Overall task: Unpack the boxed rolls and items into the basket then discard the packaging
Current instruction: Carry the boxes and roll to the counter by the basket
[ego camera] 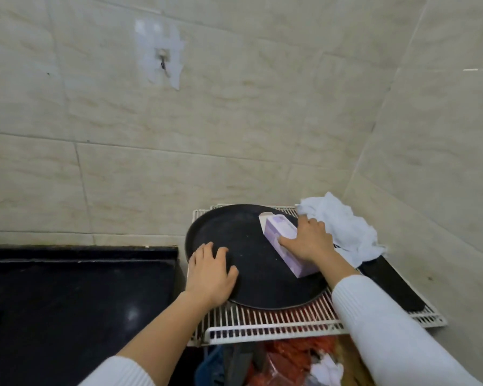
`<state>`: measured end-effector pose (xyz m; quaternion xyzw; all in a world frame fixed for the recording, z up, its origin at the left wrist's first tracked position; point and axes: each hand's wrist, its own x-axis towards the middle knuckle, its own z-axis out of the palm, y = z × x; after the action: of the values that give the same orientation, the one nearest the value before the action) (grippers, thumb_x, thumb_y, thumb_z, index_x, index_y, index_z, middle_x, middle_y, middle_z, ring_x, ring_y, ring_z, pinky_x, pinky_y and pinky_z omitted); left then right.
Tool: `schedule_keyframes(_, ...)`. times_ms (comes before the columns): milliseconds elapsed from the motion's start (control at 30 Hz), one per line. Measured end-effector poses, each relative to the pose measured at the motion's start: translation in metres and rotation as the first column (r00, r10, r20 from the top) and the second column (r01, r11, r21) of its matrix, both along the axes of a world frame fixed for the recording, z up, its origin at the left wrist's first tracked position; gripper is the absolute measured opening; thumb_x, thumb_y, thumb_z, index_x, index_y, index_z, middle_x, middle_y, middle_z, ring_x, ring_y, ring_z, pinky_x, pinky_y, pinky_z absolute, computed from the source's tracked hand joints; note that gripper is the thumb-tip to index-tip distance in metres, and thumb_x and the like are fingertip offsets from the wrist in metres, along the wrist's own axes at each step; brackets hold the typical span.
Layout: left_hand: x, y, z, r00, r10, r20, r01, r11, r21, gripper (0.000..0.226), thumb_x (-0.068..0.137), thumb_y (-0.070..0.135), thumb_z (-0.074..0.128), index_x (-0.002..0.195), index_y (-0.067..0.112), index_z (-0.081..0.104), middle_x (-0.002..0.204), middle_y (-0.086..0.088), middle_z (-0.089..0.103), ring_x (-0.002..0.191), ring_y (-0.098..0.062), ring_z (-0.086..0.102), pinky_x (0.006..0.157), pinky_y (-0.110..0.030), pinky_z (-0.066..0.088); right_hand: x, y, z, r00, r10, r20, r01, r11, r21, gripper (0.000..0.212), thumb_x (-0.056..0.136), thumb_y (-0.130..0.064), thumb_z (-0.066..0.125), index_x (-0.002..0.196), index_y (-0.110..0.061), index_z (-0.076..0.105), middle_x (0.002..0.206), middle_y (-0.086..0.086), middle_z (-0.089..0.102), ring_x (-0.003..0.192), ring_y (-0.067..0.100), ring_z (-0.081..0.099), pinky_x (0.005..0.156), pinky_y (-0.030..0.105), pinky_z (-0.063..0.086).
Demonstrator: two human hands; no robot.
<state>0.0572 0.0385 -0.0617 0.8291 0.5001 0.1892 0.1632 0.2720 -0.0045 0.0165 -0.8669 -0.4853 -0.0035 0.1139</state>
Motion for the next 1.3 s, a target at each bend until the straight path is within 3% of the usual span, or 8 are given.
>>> schedule_keyframes(133,0.001,0.002,-0.004,0.997,0.009,-0.072,-0.009,1.0,0.0,0.053,0.091,0.049,0.038,0.138,0.024,0.038,0.153,-0.011,0.027,0.143,-0.029,0.015,0.117,-0.044,0.011,0.01,0.001,-0.011,0.99,0.006,-0.143,-0.016,0.998,-0.067,0.081,0.079,-0.052,0.064,0.14,-0.008,0.034,0.138,0.015,0.051,0.123,0.034,0.052,0.099,0.044,0.046)
schedule_keyframes(333,0.001,0.004,0.0,0.994,-0.007,-0.111,0.004,1.0,-0.022,0.052,0.091,0.049,0.04,0.137,0.026,0.039,0.15,-0.008,0.033,0.14,-0.027,0.022,0.115,-0.042,0.015,0.001,0.005,-0.011,0.98,0.063,-0.189,-0.057,0.998,0.039,0.066,0.077,-0.043,0.07,0.128,-0.01,0.043,0.125,0.013,0.06,0.108,0.032,0.06,0.081,0.035,0.047)
schedule_keyframes(467,-0.017,0.006,0.009,0.997,-0.037,0.062,0.037,0.999,-0.01,0.049,0.093,0.038,0.047,0.137,0.019,0.042,0.145,-0.008,0.04,0.137,-0.026,0.025,0.113,-0.038,0.023,-0.031,0.02,0.001,0.948,0.191,-0.256,-0.148,0.973,0.178,0.059,0.073,-0.042,0.072,0.119,-0.014,0.048,0.119,0.011,0.062,0.101,0.032,0.061,0.072,0.035,0.045)
schedule_keyframes(667,-0.104,0.016,0.014,0.938,0.228,0.261,-0.251,0.966,0.059,0.046,0.093,0.026,0.047,0.137,0.011,0.042,0.138,-0.011,0.045,0.132,-0.026,0.029,0.108,-0.037,0.029,-0.132,0.057,0.016,0.831,0.417,-0.369,-0.299,0.893,0.336,0.056,0.07,-0.043,0.073,0.113,-0.017,0.048,0.111,0.007,0.063,0.085,0.025,0.056,0.068,0.034,0.045)
schedule_keyframes(833,-0.204,0.025,-0.002,0.868,0.433,0.242,-0.456,0.889,0.047,0.045,0.092,0.024,0.048,0.135,0.008,0.044,0.135,-0.015,0.047,0.13,-0.03,0.031,0.107,-0.039,0.031,-0.25,0.079,-0.006,0.768,0.504,-0.395,-0.407,0.861,0.306,0.053,0.071,-0.043,0.069,0.111,-0.017,0.045,0.112,0.01,0.064,0.094,0.034,0.062,0.068,0.035,0.045)
schedule_keyframes(1000,-0.316,0.015,-0.046,0.81,0.558,0.18,-0.573,0.818,0.043,0.043,0.09,0.021,0.049,0.131,0.008,0.047,0.133,-0.016,0.049,0.123,-0.033,0.038,0.104,-0.04,0.03,-0.367,0.075,-0.085,0.719,0.451,-0.529,-0.411,0.89,0.199,0.054,0.074,-0.043,0.069,0.112,-0.015,0.044,0.115,0.01,0.062,0.098,0.032,0.062,0.072,0.037,0.05)
schedule_keyframes(1167,-0.432,-0.009,-0.108,0.788,0.597,0.149,-0.606,0.795,0.025,0.038,0.09,0.02,0.049,0.127,0.009,0.048,0.127,-0.013,0.051,0.118,-0.03,0.041,0.098,-0.043,0.037,-0.455,0.061,-0.173,0.792,0.315,-0.523,-0.362,0.932,0.013,0.051,0.079,-0.04,0.066,0.113,-0.012,0.041,0.116,0.011,0.06,0.1,0.032,0.062,0.079,0.042,0.054)
schedule_keyframes(1300,-0.513,-0.031,-0.155,0.728,0.682,0.074,-0.681,0.731,-0.043,0.043,0.089,0.016,0.051,0.13,0.006,0.045,0.13,-0.016,0.048,0.118,-0.035,0.042,0.094,-0.047,0.041,-0.498,0.055,-0.217,0.88,0.194,-0.434,-0.258,0.962,-0.092,0.05,0.08,-0.042,0.062,0.113,-0.011,0.041,0.116,0.012,0.059,0.101,0.033,0.061,0.075,0.039,0.052)
